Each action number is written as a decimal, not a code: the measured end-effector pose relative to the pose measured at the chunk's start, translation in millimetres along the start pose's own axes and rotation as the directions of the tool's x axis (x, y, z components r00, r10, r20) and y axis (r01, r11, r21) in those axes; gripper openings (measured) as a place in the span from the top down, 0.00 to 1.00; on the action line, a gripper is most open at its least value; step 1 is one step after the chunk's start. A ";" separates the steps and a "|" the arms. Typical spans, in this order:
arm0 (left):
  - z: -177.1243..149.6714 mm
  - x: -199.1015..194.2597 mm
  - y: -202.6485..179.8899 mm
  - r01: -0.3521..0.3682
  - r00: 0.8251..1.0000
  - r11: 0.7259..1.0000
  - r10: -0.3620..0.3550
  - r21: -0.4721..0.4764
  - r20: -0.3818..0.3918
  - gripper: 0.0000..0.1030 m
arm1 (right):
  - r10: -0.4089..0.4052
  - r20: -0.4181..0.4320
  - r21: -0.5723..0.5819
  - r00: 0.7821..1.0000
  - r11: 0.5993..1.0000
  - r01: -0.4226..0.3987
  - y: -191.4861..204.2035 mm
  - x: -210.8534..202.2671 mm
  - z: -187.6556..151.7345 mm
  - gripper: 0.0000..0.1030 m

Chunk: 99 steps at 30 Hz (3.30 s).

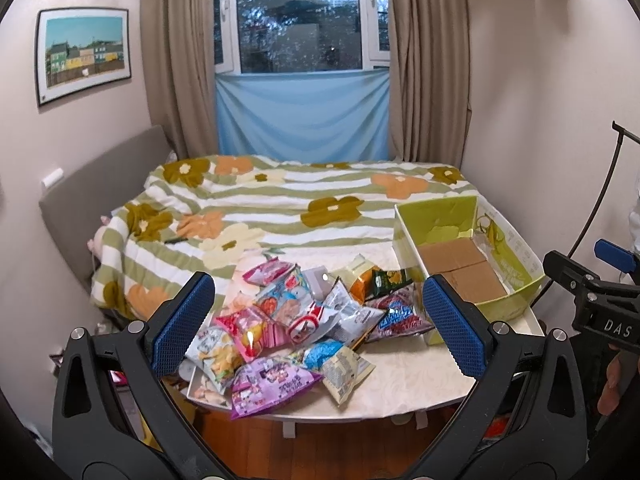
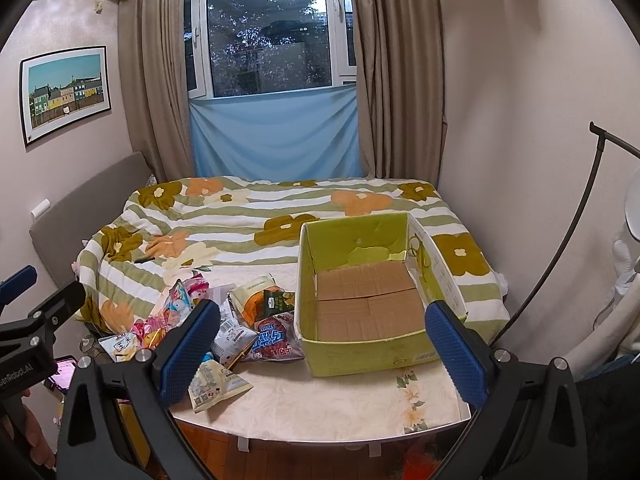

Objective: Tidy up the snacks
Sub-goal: 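Grasp the purple snack bag with the left gripper while the right grasps the blue-and-cream bag, then carry both bags into the box and open both grippers to drop them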

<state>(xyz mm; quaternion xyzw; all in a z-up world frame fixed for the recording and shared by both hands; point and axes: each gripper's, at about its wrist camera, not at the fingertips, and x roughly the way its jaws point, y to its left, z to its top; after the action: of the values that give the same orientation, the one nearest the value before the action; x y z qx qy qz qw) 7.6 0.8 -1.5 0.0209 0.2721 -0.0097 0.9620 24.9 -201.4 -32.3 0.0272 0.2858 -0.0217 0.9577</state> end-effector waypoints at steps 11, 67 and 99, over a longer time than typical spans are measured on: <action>-49.0 24.3 23.1 -0.099 0.981 0.994 0.090 -0.041 -0.171 0.00 | 0.199 -0.125 -0.034 0.972 0.978 -0.205 18.3 39.9 -19.8 0.01; -189.6 237.5 34.8 0.174 0.867 0.833 0.124 0.526 -0.482 0.42 | 0.387 -0.716 -0.237 0.581 0.648 -0.724 171.4 270.6 -149.5 0.18; -112.6 143.2 -15.2 0.033 0.921 0.925 0.119 0.378 -0.372 0.45 | 0.433 -0.548 -0.227 0.716 0.747 -0.625 80.8 165.6 -83.3 0.35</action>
<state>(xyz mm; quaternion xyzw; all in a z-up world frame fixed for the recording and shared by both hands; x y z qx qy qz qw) 70.2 -10.3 -172.8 0.2126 0.4496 -0.0360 0.8668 122.3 -119.7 -189.5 -0.0804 0.4824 0.3248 0.8095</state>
